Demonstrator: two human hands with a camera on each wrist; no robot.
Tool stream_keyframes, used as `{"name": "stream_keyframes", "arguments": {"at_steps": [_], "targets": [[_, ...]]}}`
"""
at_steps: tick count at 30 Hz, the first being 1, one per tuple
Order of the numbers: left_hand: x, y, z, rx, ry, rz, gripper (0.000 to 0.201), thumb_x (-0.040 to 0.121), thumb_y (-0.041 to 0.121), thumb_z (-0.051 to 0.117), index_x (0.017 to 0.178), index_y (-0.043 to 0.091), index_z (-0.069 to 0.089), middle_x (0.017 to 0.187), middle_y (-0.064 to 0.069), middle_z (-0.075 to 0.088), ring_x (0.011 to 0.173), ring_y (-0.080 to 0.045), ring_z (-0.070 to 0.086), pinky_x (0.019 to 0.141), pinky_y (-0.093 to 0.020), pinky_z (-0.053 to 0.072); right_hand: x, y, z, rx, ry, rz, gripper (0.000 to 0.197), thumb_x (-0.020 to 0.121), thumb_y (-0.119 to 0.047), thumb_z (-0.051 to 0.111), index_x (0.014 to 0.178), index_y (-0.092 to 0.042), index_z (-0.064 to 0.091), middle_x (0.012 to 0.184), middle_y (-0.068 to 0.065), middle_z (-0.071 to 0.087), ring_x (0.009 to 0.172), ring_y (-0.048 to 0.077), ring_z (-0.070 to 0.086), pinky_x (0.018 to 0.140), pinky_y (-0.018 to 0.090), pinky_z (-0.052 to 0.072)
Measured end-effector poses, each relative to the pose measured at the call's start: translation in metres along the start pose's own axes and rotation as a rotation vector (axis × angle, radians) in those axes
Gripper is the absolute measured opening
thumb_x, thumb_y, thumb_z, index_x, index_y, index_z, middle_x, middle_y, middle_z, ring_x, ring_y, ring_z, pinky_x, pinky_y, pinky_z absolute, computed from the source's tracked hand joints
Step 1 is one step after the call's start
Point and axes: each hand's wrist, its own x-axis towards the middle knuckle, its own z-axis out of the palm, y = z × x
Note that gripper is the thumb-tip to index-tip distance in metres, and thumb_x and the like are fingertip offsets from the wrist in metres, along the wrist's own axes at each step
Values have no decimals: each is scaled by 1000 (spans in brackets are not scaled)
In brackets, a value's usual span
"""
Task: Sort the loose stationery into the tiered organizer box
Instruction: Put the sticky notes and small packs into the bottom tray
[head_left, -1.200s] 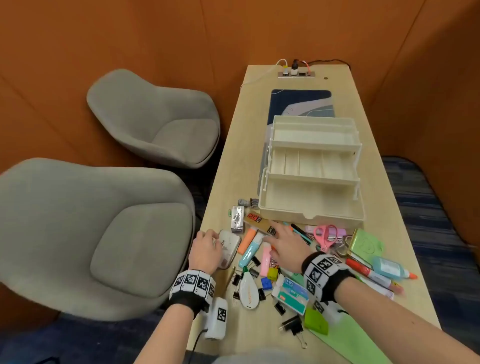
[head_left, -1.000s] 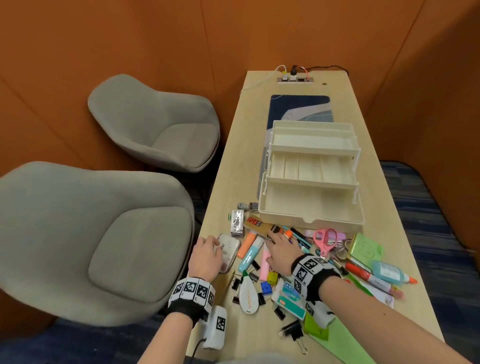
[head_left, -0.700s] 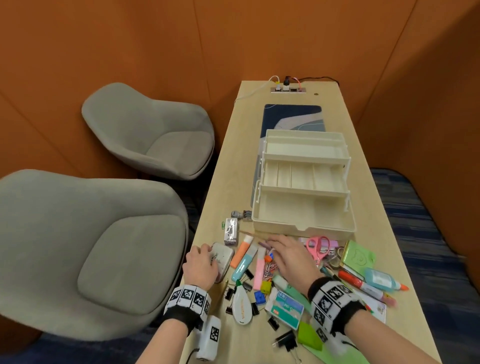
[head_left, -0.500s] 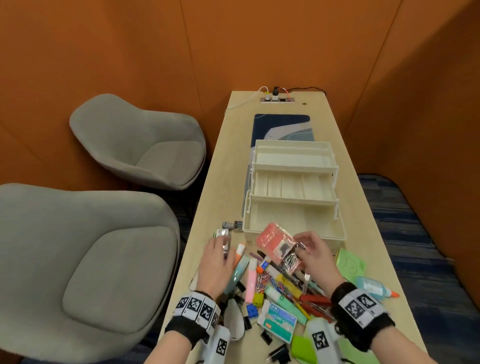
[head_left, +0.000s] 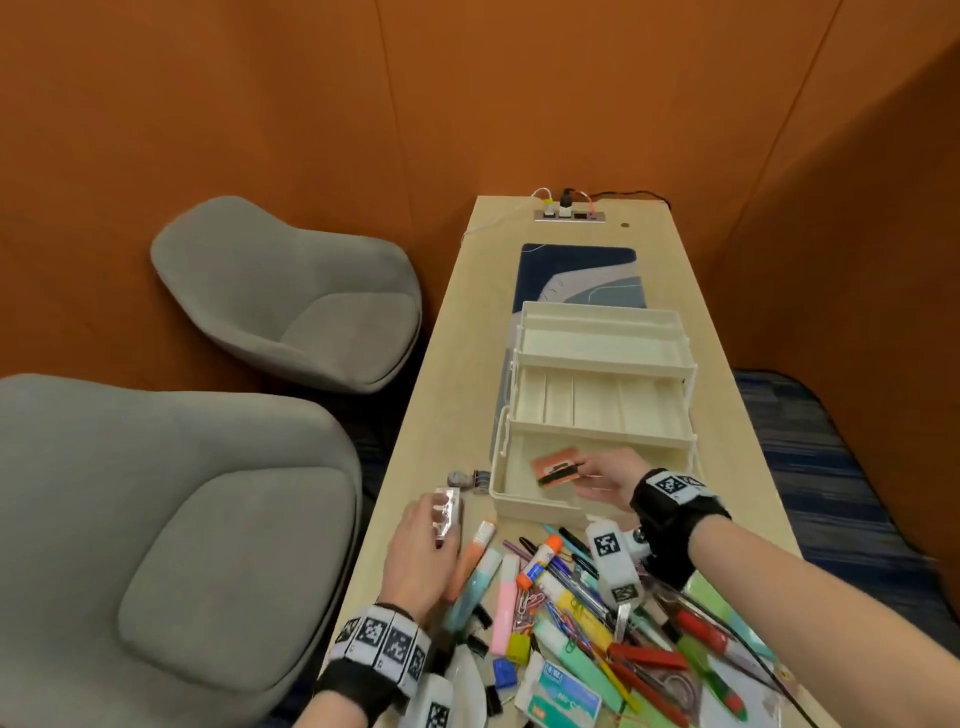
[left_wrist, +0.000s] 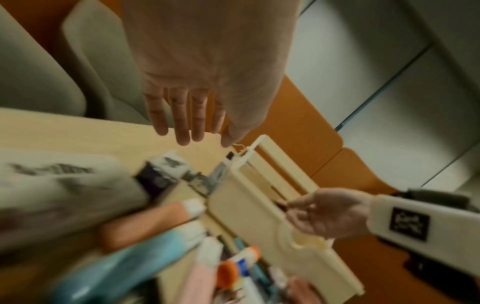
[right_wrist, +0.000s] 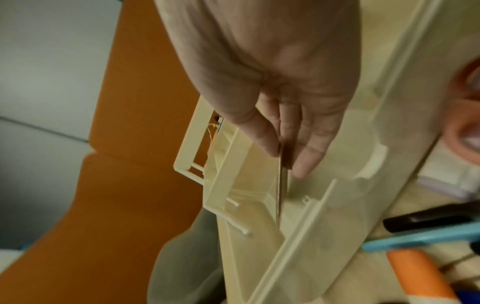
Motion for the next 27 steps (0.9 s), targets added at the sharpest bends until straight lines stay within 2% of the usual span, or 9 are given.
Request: {"name": "stream_keyframes", "arguments": {"at_steps": [3, 7, 9, 11, 15, 18, 20, 23, 27], "targets": [[-12, -30, -8, 179, -74, -36, 35, 91, 29, 56, 124, 24, 46, 116, 3, 50, 112, -14, 49, 95, -31, 42, 15, -8, 10, -333, 1, 0, 33, 93, 5, 43, 119, -5, 61, 103, 14, 59, 69, 12, 54, 58, 23, 46], [-19, -45, -10, 430, -202, -171, 71, 81, 54, 60, 138, 26, 29, 133, 1, 38, 123, -18, 39, 99, -36, 38, 33, -9, 16, -600, 10, 16, 37, 90, 8, 45, 119, -6, 62, 78, 6, 59, 64, 14, 55, 61, 26, 52], [-20, -50, -6, 482, -271, -209, 87, 74, 61, 64, 141, 25, 22, 134, -1, 33, 122, -20, 38, 98, -36, 40, 40, -8, 17, -671, 25, -4, 33, 89, 6, 49, 117, -2, 63, 77, 9, 59, 63, 18, 57, 66, 31, 55], [-21, -54, -2, 524, -321, -220, 95, 71, 60, 67, 144, 25, 16, 133, -2, 30, 121, -20, 36, 96, -35, 43, 39, -7, 18, -700, 36, -33, 27, 91, -1, 50, 115, 1, 63, 92, 15, 65, 59, 18, 57, 55, 24, 52], [-19, -54, 2, 571, -340, -242, 95, 73, 49, 70, 144, 24, 12, 130, -2, 29, 119, -20, 35, 91, -32, 47, 34, -7, 17, -755, -87, -46, 34, 88, 8, 51, 119, -1, 62, 120, 17, 61, 88, 25, 65, 81, 33, 56], [-18, -52, 1, 598, -315, -247, 85, 76, 42, 67, 143, 21, 18, 126, -3, 32, 116, -21, 37, 86, -28, 46, 29, -9, 15, -857, -123, -69, 41, 85, 8, 52, 124, -4, 59, 122, 14, 60, 97, 20, 58, 74, 24, 53], [-17, -53, 0, 596, -316, -245, 81, 77, 41, 65, 141, 19, 21, 125, -4, 34, 116, -21, 38, 86, -27, 45, 28, -7, 13, -997, -143, -87, 41, 85, 2, 55, 126, -3, 57, 124, 13, 59, 104, 22, 58, 84, 28, 53], [-18, -53, -4, 561, -317, -262, 81, 78, 46, 66, 140, 20, 21, 129, -3, 34, 119, -21, 38, 89, -28, 45, 21, -6, 14, -1208, -159, -114, 36, 90, -12, 54, 125, -10, 61, 132, 11, 54, 117, 24, 54, 99, 32, 43], [-23, -56, -17, 503, -260, -275, 86, 76, 50, 67, 142, 23, 19, 129, -3, 33, 120, -20, 38, 90, -30, 47, 22, 1, 19, -1176, -205, -177, 37, 99, -12, 40, 132, -11, 54, 143, 10, 42, 130, 25, 40, 107, 28, 26]]}}
